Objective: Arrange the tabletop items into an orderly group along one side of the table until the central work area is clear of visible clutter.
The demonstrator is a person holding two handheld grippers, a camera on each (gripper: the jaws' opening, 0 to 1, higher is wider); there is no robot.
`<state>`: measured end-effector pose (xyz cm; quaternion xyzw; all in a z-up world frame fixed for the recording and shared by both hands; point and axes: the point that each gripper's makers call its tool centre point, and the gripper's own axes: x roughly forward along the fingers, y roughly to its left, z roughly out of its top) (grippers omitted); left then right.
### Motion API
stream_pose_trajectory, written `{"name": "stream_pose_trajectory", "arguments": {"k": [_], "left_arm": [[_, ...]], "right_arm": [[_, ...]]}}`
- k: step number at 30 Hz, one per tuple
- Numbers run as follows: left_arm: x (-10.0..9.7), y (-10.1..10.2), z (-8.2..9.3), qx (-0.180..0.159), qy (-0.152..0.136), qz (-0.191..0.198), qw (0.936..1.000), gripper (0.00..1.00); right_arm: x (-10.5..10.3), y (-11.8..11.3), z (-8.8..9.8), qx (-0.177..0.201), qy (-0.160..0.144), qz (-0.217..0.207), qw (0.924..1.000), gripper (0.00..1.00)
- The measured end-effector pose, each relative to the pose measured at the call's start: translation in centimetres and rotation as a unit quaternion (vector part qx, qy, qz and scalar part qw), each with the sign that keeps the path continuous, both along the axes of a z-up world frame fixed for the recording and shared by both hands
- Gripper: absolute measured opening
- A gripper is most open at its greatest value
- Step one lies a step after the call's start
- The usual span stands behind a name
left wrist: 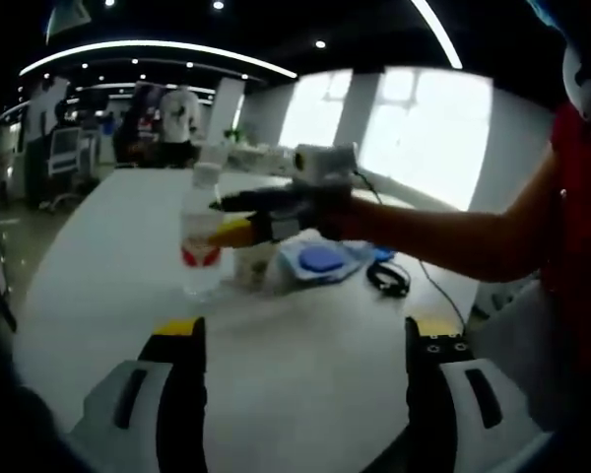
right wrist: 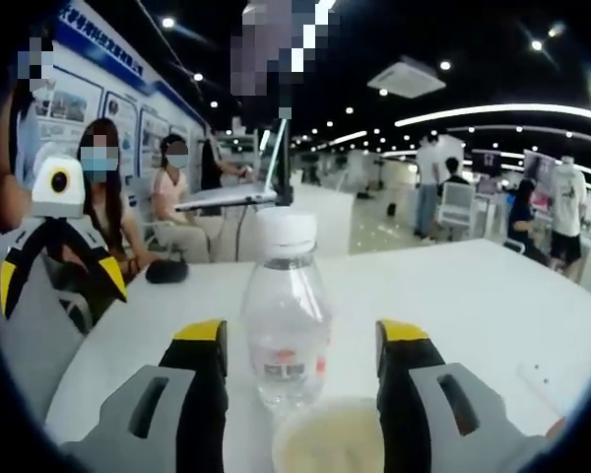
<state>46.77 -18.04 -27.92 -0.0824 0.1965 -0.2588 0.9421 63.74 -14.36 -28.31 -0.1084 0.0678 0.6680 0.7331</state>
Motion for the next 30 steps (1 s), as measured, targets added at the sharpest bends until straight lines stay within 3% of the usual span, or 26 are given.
{"name": "stream_pose_trajectory", "arguments": {"k": [15,22,30], "left_arm": [[0.2,-1.3,0.9,0.011,-0.012,-0.031,0.9994,0.81],[0.0,-2.0,0.9,0.012,-0.014,-0.048,0.9987,0.81],[0.3,-3.2,1.9,0.017,-0.021,-0.069,0.9972,0.81]], "right_arm": [[-0.2,-5.9,2.0,-0.006,-0.007,-0.061,0.9981,0.63],[-1.5,-11.0,2.2,-0.023,-0.010,-0.098,0.9949,0.63],[-2.0,-17.9,3.6,-0.026,-0.016,-0.164,0.9860,0.64]]}}
